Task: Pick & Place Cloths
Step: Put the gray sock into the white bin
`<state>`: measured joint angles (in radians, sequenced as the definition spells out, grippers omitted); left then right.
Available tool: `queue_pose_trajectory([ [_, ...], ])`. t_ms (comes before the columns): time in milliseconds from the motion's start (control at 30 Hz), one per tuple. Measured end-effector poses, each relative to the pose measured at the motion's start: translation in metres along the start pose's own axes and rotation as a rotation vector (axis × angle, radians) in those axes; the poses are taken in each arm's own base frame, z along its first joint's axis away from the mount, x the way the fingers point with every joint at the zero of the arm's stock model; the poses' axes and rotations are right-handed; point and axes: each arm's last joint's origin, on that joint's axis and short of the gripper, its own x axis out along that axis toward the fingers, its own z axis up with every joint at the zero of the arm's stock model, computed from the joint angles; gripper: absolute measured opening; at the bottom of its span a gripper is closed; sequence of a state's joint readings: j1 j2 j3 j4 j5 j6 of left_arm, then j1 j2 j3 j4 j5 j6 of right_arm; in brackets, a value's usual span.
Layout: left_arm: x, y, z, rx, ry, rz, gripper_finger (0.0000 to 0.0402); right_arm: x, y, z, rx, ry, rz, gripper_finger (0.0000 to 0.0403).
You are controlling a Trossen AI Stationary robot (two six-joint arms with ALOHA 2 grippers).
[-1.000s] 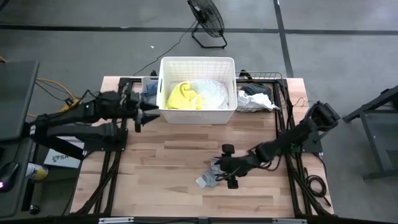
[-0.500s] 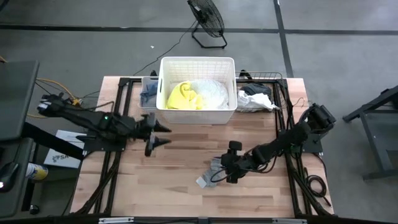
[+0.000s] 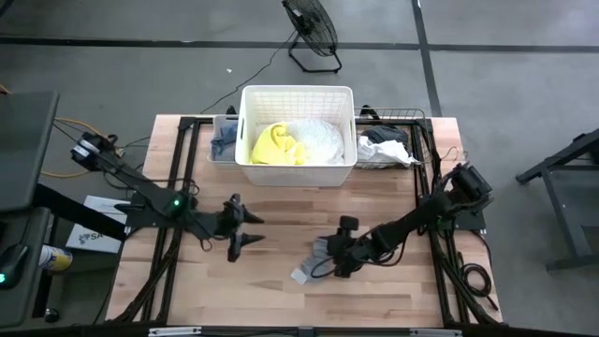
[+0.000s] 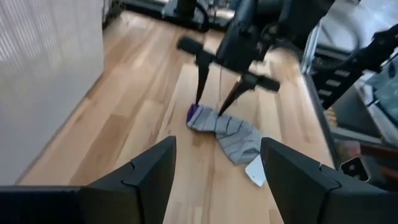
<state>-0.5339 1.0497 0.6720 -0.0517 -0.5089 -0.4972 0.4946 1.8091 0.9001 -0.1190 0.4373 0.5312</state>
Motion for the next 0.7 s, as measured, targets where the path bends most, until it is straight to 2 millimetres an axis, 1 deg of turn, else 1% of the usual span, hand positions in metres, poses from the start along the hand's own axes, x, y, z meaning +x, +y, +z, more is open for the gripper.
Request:
queue_pose_trajectory([
  [167,0.017,-0.004,-0.015,-0.024,0.064,0.040,0.0229,0.002,-0.002,0.005,0.049,-0.020,0.026,0.0200],
  [300,0.029,-0.005,-0.026,-0.038,0.103,0.071,0.0229,0.007,-0.007,0.007,0.110,0.004,0.051,0.0172],
  [367,0.033,-0.005,-0.031,-0.030,0.125,0.086,0.0229,0.010,-0.009,0.007,0.128,0.014,0.051,0.0153],
  [500,0.041,-0.008,-0.035,-0.040,0.126,0.078,0.0229,0.017,-0.011,0.007,0.144,0.021,0.060,0.0107],
  [700,0.045,-0.010,-0.037,-0.040,0.121,0.071,0.0229,0.020,-0.009,0.012,0.159,-0.013,0.115,0.0018],
])
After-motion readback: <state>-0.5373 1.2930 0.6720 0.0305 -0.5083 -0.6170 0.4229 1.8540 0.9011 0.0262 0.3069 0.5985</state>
